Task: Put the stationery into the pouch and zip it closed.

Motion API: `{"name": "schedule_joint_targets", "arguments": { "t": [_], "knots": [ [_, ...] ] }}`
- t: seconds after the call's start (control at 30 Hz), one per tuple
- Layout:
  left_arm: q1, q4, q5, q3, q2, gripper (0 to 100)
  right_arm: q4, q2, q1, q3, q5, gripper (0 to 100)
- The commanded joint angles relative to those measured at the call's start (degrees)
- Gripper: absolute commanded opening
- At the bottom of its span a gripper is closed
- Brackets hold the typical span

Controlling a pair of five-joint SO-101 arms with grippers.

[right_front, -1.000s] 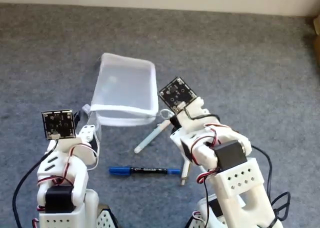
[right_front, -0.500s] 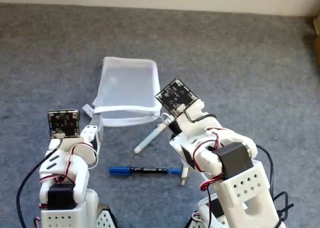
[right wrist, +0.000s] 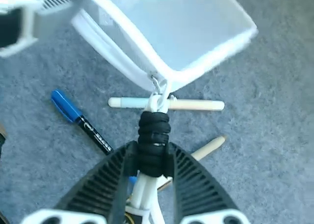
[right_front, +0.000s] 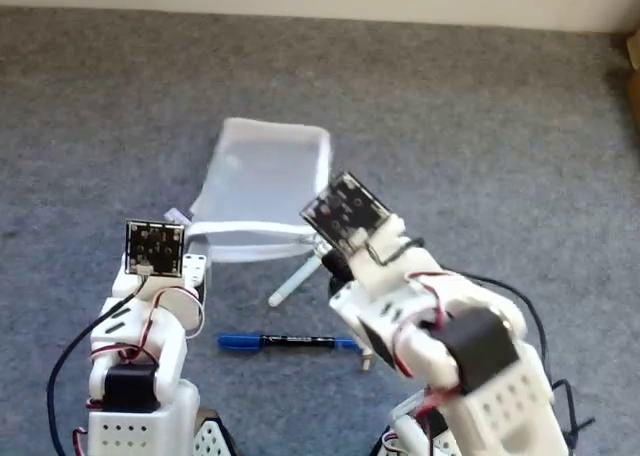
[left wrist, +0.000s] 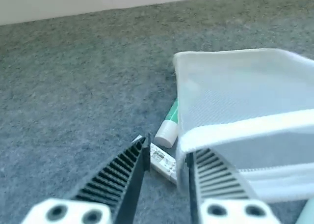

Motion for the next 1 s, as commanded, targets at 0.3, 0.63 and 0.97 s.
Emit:
{"name": "schedule_joint_targets", "arguments": {
  "t": [0.3, 0.63, 0.97],
  "knots": [
    [3.1, -2.4, -0.5, -0.3, -0.6, 4, 0.5, -4.9, -4.2, -4.6, -0.6, 0.5],
    [5.1, 7.4, -0.2, -11.5, -0.6, 1, 0.5, -2.8, -3.9, -4.6, -2.1, 13.5],
    [5.3, 8.0, 3.9, -20.7, -0.6, 1, 0.3, -2.8, -3.8, -4.6, -5.5, 22.2]
  ]
}}
